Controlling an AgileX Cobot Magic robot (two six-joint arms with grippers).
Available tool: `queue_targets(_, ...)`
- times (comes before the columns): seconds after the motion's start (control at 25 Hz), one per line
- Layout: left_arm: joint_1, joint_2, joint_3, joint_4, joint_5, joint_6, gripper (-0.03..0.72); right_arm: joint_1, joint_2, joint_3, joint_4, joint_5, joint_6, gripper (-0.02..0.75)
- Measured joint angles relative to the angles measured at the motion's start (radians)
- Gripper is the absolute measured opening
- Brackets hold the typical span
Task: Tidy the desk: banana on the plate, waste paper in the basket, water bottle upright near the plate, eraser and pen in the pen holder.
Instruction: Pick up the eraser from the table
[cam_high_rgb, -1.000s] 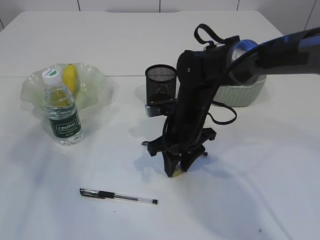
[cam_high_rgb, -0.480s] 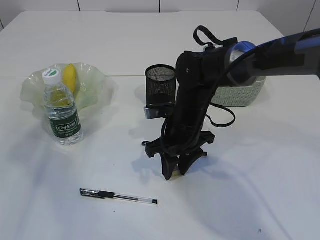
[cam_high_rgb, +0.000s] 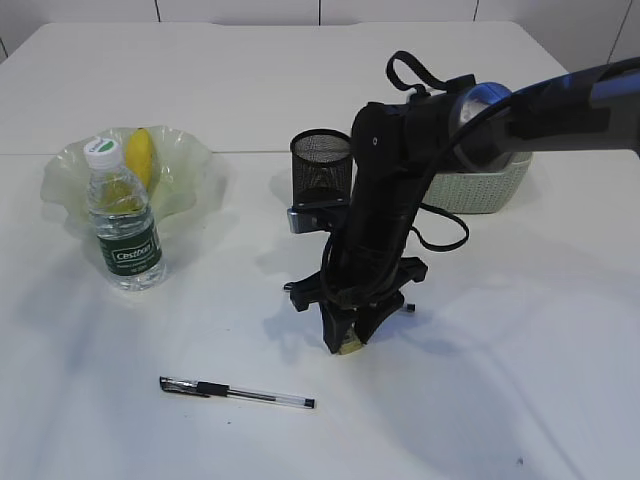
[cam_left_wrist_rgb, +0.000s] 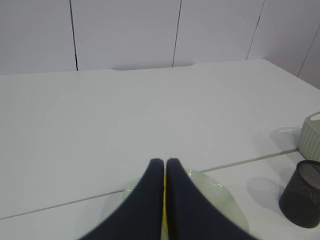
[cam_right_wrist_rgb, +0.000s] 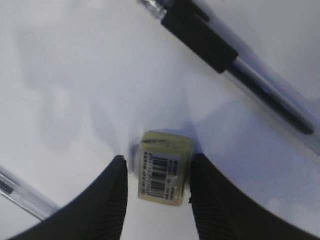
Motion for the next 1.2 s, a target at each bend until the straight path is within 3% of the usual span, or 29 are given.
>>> queue_targets(0.28, 0.019, 0.0, 0.0, 0.002, 0.003, 0.0, -0.025, 0.0, 0.0, -0.002, -0.025, -0.004, 0.0, 0.228)
queue_targets(1.2, 0.019, 0.0, 0.0, 0.002, 0.016, 0.0, -0.025, 0.0, 0.03, -0.121, -0.056, 0.023, -0.002, 0.218)
